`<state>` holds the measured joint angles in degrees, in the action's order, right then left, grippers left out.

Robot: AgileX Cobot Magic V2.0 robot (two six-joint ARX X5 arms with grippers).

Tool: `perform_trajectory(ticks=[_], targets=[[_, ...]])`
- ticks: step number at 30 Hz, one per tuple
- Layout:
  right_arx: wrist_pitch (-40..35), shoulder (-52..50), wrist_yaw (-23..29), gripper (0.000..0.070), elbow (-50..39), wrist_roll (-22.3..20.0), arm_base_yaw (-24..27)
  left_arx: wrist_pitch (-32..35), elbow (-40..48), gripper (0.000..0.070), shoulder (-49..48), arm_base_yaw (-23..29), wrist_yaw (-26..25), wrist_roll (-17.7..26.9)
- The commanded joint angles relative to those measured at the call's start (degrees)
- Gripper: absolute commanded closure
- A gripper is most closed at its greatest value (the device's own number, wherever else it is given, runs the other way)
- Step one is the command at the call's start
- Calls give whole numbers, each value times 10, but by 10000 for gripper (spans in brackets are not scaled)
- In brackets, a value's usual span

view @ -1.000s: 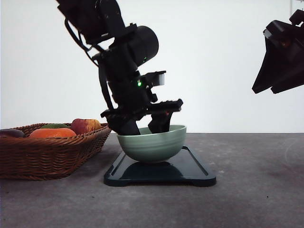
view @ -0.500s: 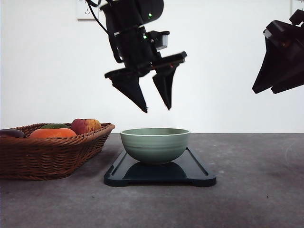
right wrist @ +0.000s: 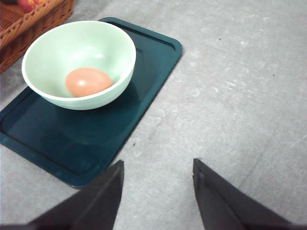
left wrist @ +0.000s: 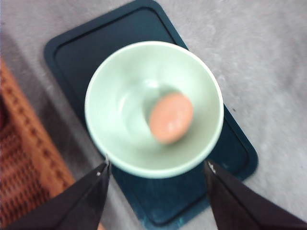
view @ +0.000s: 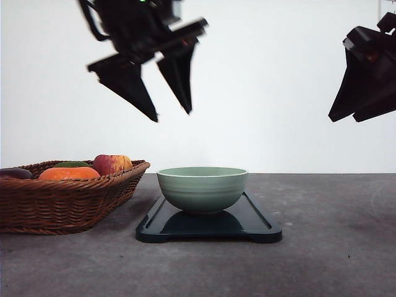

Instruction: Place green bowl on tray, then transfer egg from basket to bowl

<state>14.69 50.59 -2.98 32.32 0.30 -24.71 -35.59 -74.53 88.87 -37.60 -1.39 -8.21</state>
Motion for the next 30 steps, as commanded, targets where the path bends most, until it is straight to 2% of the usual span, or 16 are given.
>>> perform_trajectory(ticks=[1,8,15,21,30], targets=[[-5,2,0,424,0,3,-3,25,32,308,-26,1,2,0],[-5,2,-2,424,0,3,-3,102,191,308,-167,35,2,6],[-5,2,-2,424,0,3,-3,108,297,309,-286,93,1,51],[-2,2,-2,424,0,3,-3,88,337,309,-357,140,1,84],[0,2,-1,423,0,3,-3,79,341,309,-380,174,2,86]])
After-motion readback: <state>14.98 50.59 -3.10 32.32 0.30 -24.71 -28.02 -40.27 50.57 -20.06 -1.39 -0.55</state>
